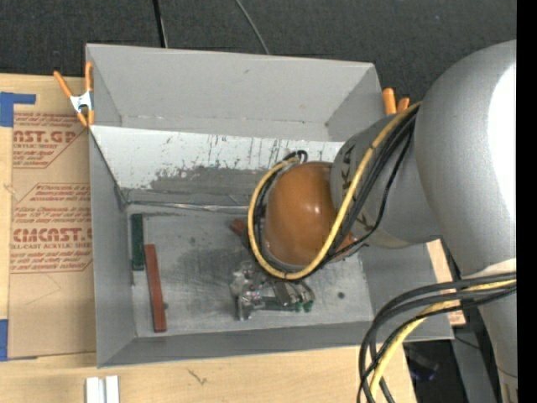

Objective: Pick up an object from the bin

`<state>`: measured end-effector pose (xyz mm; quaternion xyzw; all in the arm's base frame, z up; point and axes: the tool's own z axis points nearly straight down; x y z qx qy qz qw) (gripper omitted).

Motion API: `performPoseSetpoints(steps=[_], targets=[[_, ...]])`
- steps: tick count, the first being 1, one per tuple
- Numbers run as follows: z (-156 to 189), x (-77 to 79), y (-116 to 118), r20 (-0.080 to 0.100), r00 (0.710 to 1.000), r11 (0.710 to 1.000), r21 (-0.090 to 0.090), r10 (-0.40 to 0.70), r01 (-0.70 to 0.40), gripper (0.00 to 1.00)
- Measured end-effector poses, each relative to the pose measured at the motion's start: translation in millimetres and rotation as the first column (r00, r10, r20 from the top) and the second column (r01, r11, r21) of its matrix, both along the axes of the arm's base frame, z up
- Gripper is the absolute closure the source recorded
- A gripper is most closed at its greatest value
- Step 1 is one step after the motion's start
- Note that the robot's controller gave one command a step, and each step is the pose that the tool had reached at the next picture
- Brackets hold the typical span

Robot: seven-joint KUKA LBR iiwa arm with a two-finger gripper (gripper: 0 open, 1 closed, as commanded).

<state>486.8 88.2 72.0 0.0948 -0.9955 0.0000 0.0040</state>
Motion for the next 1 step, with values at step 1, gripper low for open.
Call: performPoseSetpoints(steps=[1], targets=[[-0.1, 0.0, -0.1, 0.000, 1.000, 1.000, 0.000, 0.000, 0.000, 1.00]])
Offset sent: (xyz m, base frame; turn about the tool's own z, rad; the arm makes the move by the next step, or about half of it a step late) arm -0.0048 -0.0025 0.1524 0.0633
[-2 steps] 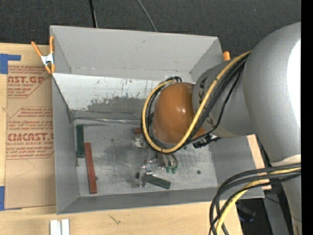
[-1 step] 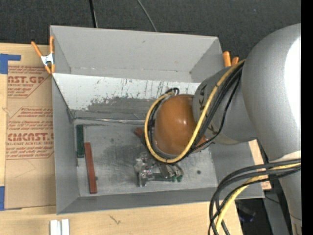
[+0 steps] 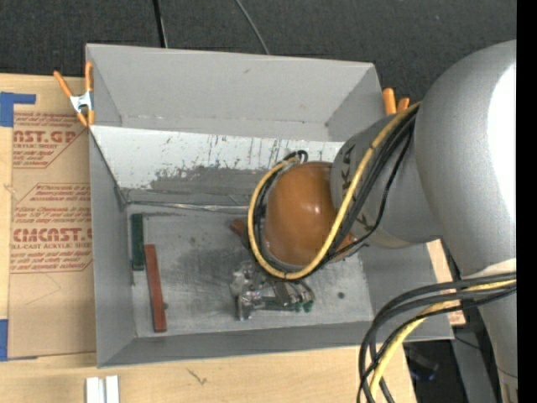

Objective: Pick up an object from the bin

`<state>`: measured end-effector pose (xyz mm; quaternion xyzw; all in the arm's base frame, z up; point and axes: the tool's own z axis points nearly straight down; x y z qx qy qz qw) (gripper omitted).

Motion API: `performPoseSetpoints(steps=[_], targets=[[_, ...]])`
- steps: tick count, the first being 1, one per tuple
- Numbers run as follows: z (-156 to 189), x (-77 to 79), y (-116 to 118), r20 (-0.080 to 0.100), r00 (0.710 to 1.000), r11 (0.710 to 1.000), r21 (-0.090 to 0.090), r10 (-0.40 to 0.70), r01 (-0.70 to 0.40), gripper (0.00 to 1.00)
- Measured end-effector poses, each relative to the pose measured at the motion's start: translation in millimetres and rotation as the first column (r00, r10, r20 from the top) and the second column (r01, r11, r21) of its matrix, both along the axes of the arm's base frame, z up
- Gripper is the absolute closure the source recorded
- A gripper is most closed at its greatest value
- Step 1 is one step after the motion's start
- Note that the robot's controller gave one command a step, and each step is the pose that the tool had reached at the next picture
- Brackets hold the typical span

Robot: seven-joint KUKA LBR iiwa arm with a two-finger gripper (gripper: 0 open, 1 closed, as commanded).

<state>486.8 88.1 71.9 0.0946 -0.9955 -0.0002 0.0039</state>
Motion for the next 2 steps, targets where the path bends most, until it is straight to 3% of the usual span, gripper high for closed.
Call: performPoseSetpoints(steps=[1, 2], targets=[[152.3, -4.3, -1.7, 0.010, 0.998, 0.998, 0.001, -0.062, 0.062, 1.00], [152.1, -4.5, -1.7, 0.009, 0.998, 0.998, 0.002, -0.062, 0.062, 0.00]])
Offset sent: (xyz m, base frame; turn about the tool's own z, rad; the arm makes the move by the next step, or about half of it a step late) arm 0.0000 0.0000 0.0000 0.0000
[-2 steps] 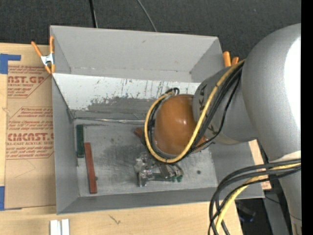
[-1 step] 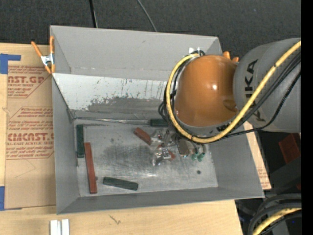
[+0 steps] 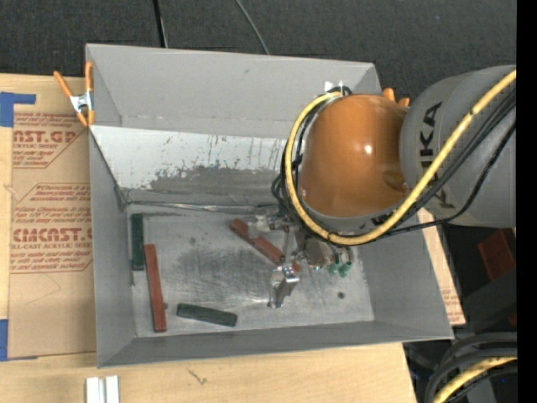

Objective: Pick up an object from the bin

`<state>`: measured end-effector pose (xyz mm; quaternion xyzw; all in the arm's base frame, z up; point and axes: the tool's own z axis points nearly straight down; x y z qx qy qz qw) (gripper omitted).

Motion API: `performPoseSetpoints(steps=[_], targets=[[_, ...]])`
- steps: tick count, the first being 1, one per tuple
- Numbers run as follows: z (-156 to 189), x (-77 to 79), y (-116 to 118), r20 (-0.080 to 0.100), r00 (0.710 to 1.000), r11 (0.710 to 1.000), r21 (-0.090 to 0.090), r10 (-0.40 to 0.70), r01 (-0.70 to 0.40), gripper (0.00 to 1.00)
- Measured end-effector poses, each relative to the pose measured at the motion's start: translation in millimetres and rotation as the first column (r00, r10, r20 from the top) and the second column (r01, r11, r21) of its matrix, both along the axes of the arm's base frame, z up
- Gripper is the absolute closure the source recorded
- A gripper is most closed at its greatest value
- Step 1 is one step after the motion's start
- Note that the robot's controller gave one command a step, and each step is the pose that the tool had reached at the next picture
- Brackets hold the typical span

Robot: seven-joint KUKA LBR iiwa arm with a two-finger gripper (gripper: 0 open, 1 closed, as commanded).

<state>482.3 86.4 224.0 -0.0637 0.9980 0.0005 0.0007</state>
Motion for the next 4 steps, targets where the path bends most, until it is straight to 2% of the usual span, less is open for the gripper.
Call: performPoseSetpoints(steps=[1, 2, 3, 4], targets=[[0.0, 0.0, 0.0, 0.000, 1.000, 1.000, 0.000, 0.000, 0.000, 0.00], [-58.1, 8.3, -10.7, 0.005, 0.997, 0.997, -0.001, 0.081, -0.081, 0.00], [-147.3, -3.3, -1.1, -0.007, 0.997, 0.997, 0.000, 0.078, -0.078, 1.00], [-146.3, 1.2, -0.5, 0.013, 0.997, 0.997, 0.002, 0.077, -0.077, 0.00]])
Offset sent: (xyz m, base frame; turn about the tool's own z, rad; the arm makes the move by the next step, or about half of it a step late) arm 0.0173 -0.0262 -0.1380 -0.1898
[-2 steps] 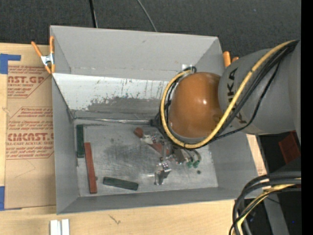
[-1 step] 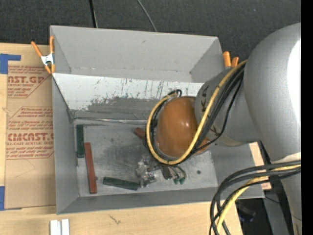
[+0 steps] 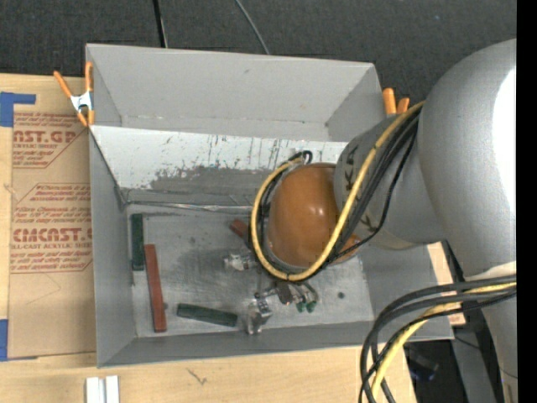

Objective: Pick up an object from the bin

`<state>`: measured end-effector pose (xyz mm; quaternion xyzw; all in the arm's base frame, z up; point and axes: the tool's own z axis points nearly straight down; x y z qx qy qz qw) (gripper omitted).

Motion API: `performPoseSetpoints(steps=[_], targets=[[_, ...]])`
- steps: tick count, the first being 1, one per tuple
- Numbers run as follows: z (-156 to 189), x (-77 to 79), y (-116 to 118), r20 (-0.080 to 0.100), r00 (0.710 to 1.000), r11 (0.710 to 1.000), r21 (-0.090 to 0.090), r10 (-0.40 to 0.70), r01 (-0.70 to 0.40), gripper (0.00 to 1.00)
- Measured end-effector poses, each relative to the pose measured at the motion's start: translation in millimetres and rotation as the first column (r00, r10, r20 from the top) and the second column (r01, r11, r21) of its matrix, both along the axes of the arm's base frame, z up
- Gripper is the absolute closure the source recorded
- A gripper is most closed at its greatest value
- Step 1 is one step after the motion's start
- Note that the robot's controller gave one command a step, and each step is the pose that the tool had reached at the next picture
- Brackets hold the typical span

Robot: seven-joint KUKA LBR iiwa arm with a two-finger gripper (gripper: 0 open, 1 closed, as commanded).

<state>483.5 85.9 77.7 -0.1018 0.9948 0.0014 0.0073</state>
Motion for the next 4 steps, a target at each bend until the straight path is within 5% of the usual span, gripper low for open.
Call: performPoseSetpoints(steps=[1, 2, 3, 4], targets=[[0.0, -0.2, -0.1, -0.001, 1.000, 1.000, 0.000, 0.000, 0.000, 0.00], [-5.3, 4.3, 72.0, -0.020, 0.995, 0.995, -0.004, -0.100, 0.100, 1.00], [-5.4, 4.4, 72.0, -0.020, 0.995, 0.995, -0.003, -0.100, 0.100, 1.00], [141.5, 22.2, 43.3, -0.013, 0.999, 0.999, -0.004, -0.046, 0.046, 1.00]])
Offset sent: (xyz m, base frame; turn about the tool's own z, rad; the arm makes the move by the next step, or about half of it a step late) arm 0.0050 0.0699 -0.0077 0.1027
